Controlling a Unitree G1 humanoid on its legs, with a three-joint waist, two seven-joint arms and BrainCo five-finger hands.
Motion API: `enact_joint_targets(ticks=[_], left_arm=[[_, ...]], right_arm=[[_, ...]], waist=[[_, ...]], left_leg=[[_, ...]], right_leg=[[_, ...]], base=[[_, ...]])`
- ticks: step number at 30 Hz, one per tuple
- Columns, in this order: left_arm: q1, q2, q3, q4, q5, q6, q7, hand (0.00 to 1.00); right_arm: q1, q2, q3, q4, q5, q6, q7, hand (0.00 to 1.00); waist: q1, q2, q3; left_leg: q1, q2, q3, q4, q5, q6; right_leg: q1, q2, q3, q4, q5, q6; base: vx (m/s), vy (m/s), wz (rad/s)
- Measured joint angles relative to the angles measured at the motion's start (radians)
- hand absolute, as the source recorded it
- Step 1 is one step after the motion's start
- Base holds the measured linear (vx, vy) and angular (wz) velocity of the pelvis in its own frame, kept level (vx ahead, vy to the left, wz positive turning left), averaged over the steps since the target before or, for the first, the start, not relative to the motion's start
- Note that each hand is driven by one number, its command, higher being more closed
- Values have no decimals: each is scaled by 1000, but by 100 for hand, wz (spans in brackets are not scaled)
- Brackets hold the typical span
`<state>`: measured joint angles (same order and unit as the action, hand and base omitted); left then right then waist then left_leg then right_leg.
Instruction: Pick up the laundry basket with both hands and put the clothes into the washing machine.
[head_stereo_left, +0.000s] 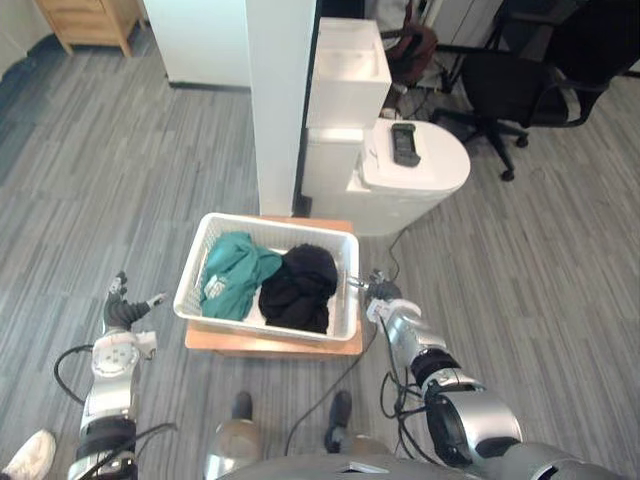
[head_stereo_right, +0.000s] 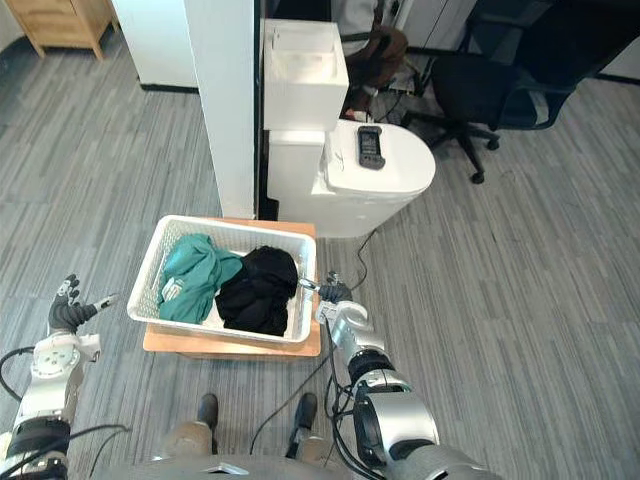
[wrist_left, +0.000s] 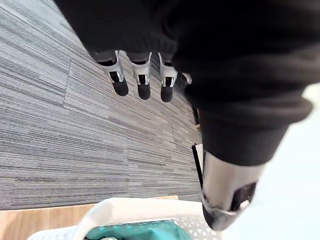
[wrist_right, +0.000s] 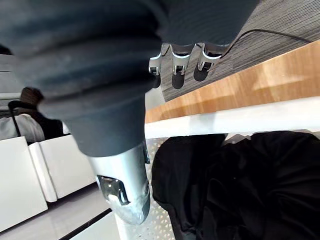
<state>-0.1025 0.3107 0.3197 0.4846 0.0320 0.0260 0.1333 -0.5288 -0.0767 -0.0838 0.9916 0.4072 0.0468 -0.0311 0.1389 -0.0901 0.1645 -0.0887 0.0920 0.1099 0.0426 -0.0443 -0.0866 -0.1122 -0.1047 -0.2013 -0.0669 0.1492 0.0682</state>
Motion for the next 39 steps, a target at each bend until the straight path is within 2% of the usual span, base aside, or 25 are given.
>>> enact_joint_targets(ticks=[2, 5, 10, 15, 22, 29, 34, 39], left_arm=[[-46, 17, 0, 64, -11, 2, 9, 0], [-137, 53, -2, 144, -31, 5, 15, 0], [-235, 112, -3, 219, -54, 7, 26, 0], [-328, 147, -3, 302, -83, 9, 38, 0], [-433, 151, -12, 374, -185, 9, 38, 0], [-505, 155, -31, 401, -207, 8, 60, 0], [-535, 166, -38, 446, -205, 10, 62, 0], [-534, 166, -27, 479, -205, 11, 60, 0]], right_arm=[[-22, 0, -4, 35, 8, 1, -1, 0], [-84, -3, -49, 87, 28, 1, -4, 0], [-113, -6, -78, 89, 28, 2, -29, 0], [-137, -16, -87, 89, 27, 2, -44, 0], [-149, -12, -49, 83, 27, 0, -44, 0], [-149, -13, -6, 37, 28, -4, -46, 0], [-149, -10, 41, -49, 28, -13, -45, 0], [-144, -9, 81, -118, 27, -22, -46, 0]], waist=[[2, -1, 4], [2, -2, 48], [8, -10, 86], [0, -17, 121], [-16, -24, 149], [-37, -33, 186], [-37, -35, 188], [-40, -38, 190]], left_leg=[[-20, 8, -4, 18, -2, -2], [-67, 14, -27, 57, -4, -3], [-131, 33, -32, 99, -17, -2], [-178, 54, -30, 132, -20, -18], [-215, 90, -14, 169, -24, -45], [-262, 114, 18, 261, -45, -58], [-307, 125, 25, 326, -76, -51], [-315, 128, 32, 359, -105, -40]], right_leg=[[-16, 7, 0, -1, 18, -9], [-31, 10, -3, -13, 47, -13], [-75, 26, 2, -13, 75, -19], [-111, 43, 28, -13, 80, -18], [-148, 77, 77, -13, 80, -17], [-177, 95, 109, -13, 60, -3], [-201, 96, 119, -13, 80, -4], [-200, 96, 136, -13, 100, 20]], base=[[-31, -9, 8], [-68, 1, 12], [-78, -4, -1], [-46, -23, -8], [-28, -34, -15], [-45, -11, -18], [-8, 37, -9], [8, 59, -10]])
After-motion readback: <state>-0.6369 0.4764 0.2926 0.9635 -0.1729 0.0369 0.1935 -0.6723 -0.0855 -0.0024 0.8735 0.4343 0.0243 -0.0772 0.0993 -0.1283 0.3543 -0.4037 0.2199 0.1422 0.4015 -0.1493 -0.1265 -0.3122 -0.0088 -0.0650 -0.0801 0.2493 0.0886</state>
